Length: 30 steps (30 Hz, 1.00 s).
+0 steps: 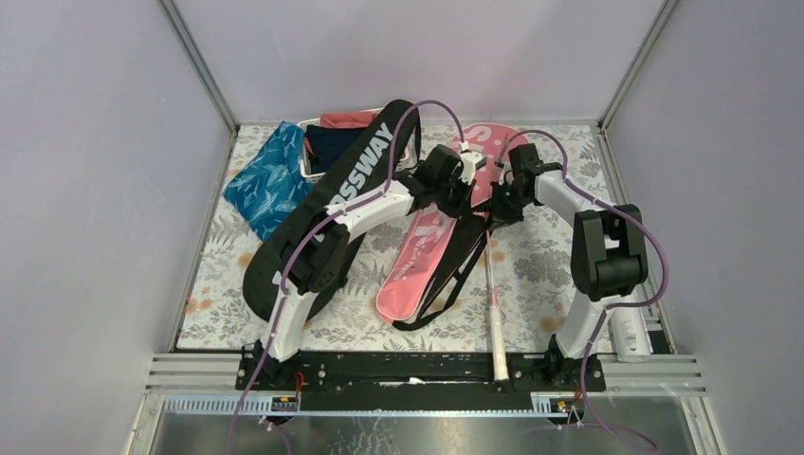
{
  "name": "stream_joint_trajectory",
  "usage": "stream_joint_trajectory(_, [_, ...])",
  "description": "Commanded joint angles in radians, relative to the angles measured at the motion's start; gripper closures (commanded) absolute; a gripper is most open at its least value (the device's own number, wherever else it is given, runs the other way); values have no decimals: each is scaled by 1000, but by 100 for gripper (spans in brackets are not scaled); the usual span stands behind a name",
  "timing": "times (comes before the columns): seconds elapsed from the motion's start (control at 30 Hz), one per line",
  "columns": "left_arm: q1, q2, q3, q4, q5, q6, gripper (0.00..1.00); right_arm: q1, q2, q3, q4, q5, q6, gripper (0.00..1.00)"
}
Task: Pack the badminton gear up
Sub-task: Place the racket in the racket bag.
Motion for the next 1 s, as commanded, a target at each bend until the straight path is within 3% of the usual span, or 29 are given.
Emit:
stream_joint_trajectory(0.0, [-10, -52, -58, 110, 64, -58, 100, 14, 25, 90, 91, -4, 82, 100])
stream_joint_trajectory(0.5, [-12, -45, -122, 190, 138, -273, 100, -14, 146, 180, 304, 86, 300, 100])
stream_joint_trajectory(0.97, [-22, -30, -142, 208, 159, -238, 100, -28, 291, 261, 371, -179, 460, 100])
